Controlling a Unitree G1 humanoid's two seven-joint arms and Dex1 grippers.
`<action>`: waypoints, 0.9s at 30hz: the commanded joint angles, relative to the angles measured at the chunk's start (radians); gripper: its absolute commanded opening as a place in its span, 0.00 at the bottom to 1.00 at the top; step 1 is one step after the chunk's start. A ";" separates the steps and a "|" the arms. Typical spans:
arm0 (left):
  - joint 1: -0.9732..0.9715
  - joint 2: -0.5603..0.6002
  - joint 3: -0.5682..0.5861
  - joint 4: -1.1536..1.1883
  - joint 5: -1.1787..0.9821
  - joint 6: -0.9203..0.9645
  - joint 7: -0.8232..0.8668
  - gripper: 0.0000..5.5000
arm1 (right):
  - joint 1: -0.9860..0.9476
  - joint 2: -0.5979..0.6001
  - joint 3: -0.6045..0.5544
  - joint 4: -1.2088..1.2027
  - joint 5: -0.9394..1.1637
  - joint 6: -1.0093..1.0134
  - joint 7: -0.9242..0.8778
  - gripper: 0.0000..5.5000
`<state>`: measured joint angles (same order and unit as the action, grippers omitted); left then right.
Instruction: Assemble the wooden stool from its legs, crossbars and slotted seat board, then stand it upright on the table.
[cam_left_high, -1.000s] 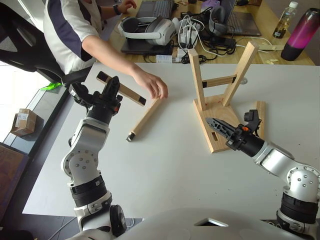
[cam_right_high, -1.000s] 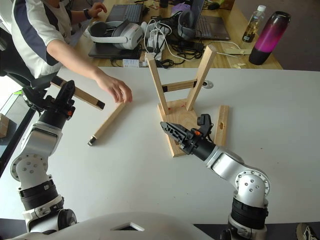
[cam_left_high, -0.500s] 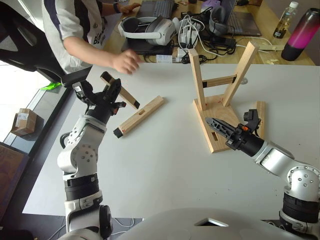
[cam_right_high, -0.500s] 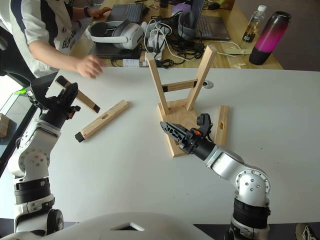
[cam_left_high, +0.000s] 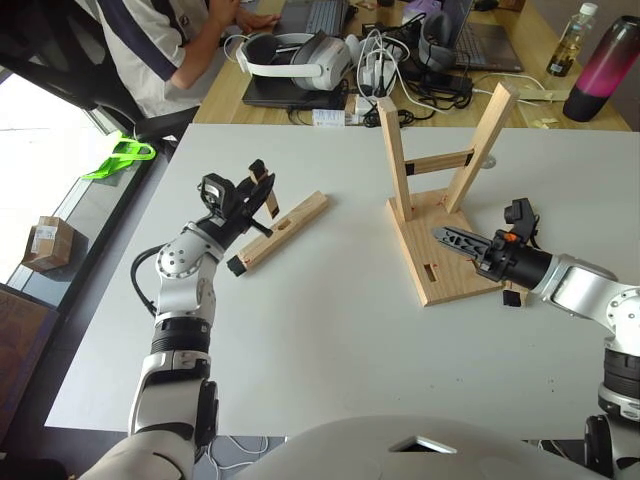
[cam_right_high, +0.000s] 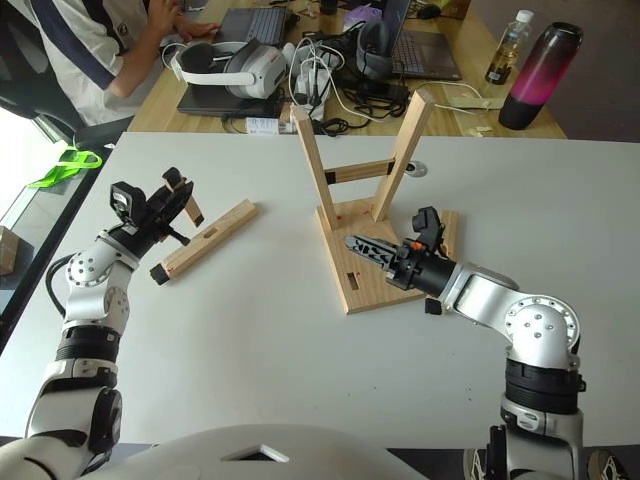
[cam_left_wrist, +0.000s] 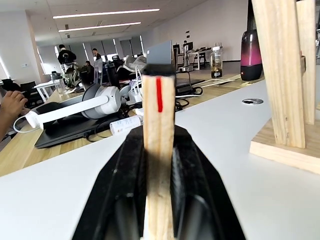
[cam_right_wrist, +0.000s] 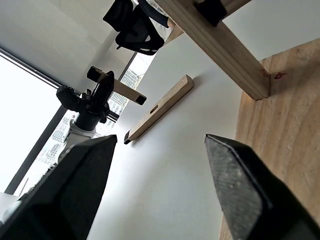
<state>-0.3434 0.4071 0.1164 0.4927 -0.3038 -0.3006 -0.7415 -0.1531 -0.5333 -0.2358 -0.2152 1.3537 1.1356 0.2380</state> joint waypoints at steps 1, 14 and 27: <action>-0.008 -0.032 -0.032 0.022 -0.006 0.026 -0.064 0.07 | -0.041 -0.041 -0.006 0.026 0.001 0.037 0.021 0.60; -0.030 -0.011 -0.009 0.128 0.044 -0.109 -0.071 0.07 | -0.096 -0.074 -0.020 0.094 -0.006 0.094 0.053 0.60; -0.063 0.018 -0.025 0.345 0.177 -0.313 0.002 0.07 | -0.124 -0.076 -0.025 0.111 -0.021 0.119 0.064 0.60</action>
<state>-0.3946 0.4041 0.1000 0.7994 -0.1593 -0.5913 -0.7484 -0.2528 -0.5997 -0.2589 -0.1083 1.3459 1.2427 0.2977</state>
